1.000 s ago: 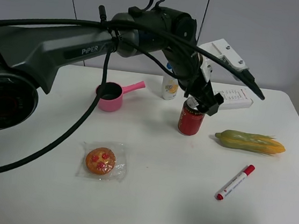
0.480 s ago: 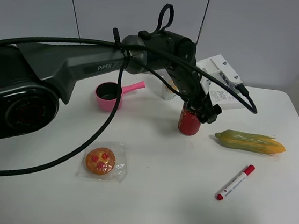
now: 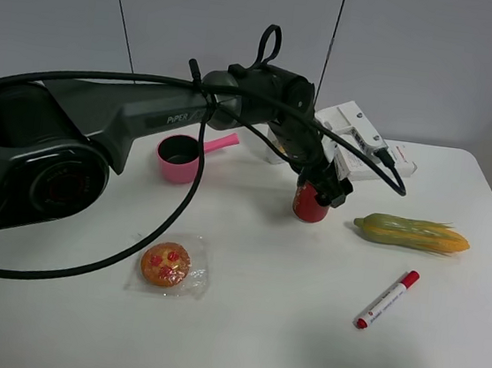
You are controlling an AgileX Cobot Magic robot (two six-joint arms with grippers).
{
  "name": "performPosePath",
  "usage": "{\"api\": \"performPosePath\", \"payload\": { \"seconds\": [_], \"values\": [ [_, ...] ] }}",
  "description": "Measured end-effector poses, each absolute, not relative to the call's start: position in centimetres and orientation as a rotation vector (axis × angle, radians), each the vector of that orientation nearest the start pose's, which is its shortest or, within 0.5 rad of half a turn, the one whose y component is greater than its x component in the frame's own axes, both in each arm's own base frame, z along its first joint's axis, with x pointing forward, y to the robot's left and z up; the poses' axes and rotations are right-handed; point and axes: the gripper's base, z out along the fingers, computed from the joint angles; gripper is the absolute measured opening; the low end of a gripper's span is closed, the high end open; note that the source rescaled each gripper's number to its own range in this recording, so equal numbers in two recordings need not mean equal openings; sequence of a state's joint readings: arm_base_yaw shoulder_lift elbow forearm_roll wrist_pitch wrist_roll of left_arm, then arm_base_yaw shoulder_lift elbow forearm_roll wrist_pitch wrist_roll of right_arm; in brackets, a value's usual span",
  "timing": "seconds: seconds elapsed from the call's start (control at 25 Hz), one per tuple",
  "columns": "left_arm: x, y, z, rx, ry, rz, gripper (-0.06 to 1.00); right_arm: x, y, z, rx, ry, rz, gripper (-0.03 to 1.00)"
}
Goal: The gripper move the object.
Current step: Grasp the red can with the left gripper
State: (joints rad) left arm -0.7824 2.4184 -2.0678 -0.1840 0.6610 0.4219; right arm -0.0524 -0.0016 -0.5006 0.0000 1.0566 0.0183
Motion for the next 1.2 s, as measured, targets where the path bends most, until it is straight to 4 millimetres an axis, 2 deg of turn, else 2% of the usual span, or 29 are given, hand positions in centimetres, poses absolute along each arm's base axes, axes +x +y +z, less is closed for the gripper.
{"api": "performPosePath", "payload": {
  "seconds": [0.6, 0.92, 1.04, 1.12, 1.16, 1.2],
  "values": [
    [37.8, -39.0, 16.5, 1.292, 2.116, -0.351, 1.00, -0.5, 0.0, 27.8, 0.072, 2.037, -0.021, 1.00],
    [37.9, -39.1, 14.2, 1.308, 2.151, -0.345, 1.00, -0.5, 0.0, 27.8, 0.072, 2.037, -0.021, 1.00],
    [38.0, -39.1, 14.0, 1.309, 2.150, -0.344, 0.99, -0.5, 0.0, 27.8, 0.072, 2.037, -0.021, 1.00],
    [38.0, -39.1, 14.1, 1.304, 2.145, -0.346, 0.91, -0.5, 0.0, 27.8, 0.072, 2.037, -0.021, 1.00],
    [38.0, -39.1, 14.1, 1.303, 2.143, -0.346, 0.80, -0.5, 0.0, 27.8, 0.072, 2.037, -0.021, 1.00],
    [38.0, -39.1, 14.1, 1.303, 2.143, -0.346, 0.62, -0.5, 0.0, 27.8, 0.072, 2.037, -0.021, 1.00]
  ]
}}
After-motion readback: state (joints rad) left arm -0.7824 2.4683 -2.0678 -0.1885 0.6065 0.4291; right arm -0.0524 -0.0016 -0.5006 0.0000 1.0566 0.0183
